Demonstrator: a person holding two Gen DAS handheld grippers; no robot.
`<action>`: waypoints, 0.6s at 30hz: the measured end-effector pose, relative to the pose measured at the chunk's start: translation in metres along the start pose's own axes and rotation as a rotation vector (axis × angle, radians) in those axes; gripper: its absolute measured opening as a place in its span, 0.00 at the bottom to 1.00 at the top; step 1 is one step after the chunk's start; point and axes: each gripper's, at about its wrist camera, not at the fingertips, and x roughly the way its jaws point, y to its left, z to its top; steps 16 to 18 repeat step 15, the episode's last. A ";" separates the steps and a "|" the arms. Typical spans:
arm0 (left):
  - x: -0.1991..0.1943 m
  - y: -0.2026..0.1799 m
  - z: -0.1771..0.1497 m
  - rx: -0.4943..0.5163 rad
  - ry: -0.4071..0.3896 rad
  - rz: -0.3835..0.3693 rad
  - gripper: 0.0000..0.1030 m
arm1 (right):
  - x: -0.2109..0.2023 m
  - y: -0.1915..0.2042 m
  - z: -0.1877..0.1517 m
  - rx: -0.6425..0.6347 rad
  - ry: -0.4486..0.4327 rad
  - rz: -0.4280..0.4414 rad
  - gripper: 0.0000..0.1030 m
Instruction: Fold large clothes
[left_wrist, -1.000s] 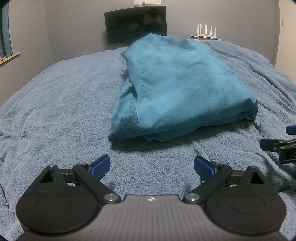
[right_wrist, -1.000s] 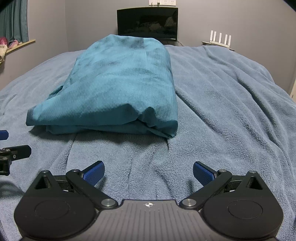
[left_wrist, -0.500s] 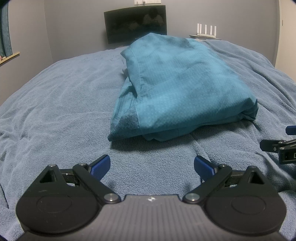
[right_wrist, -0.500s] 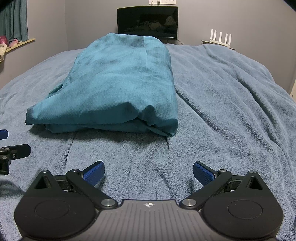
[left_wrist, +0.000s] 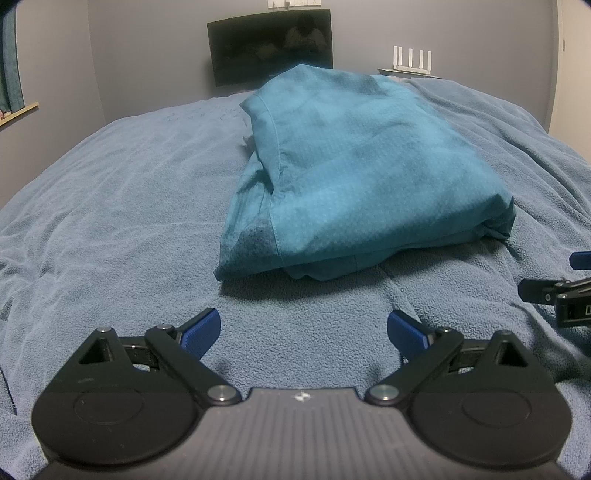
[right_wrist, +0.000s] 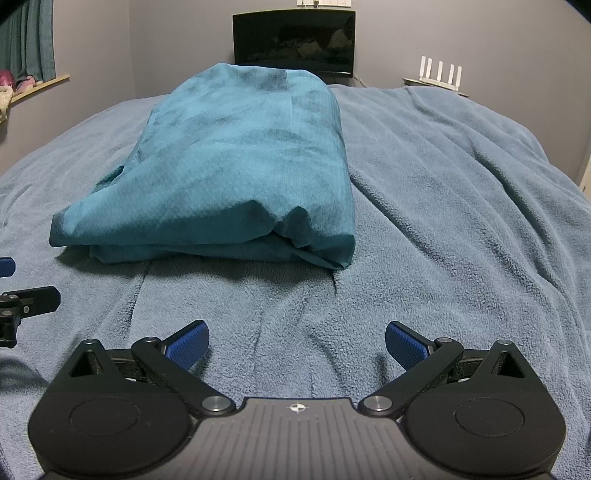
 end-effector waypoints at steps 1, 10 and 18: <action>0.000 0.000 0.000 0.000 0.000 0.000 0.95 | 0.000 0.000 0.000 0.000 0.000 0.000 1.00; 0.002 0.001 -0.002 -0.003 0.008 -0.008 0.95 | 0.000 -0.002 -0.002 -0.003 0.004 0.001 1.00; 0.001 0.001 -0.002 0.001 0.012 -0.010 0.95 | 0.000 -0.002 -0.002 -0.002 0.008 0.001 1.00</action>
